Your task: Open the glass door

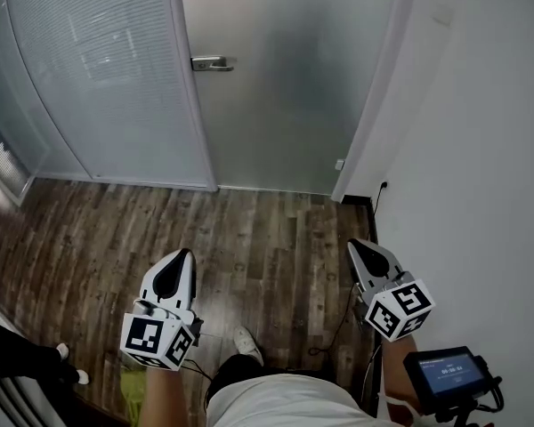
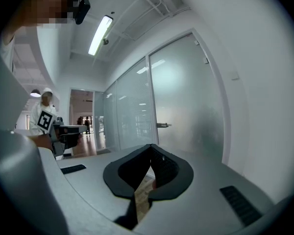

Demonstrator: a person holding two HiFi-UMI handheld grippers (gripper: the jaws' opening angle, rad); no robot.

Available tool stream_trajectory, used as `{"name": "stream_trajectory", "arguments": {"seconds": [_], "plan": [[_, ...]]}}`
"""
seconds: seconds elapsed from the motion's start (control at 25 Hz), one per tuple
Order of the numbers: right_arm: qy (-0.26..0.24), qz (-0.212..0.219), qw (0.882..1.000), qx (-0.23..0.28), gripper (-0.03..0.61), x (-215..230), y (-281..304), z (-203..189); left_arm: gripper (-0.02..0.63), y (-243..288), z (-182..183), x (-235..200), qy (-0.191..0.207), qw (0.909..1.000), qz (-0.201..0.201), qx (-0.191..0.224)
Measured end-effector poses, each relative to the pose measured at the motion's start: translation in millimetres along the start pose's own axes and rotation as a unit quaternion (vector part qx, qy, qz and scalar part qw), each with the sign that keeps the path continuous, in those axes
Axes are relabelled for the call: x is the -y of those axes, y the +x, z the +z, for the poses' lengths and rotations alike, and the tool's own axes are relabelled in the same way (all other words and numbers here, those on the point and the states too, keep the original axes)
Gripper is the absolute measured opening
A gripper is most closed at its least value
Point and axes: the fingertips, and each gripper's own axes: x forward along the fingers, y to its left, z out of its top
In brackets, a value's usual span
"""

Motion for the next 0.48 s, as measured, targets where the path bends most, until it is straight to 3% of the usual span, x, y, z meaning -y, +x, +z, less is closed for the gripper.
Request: {"name": "stream_trajectory", "arguments": {"seconds": [0.48], "plan": [[-0.012,0.008,1.0,-0.013,0.002,-33.0,137.1,20.9,0.0,70.1,9.6,-119.3,0.0,1.0,-0.006,-0.002]]}}
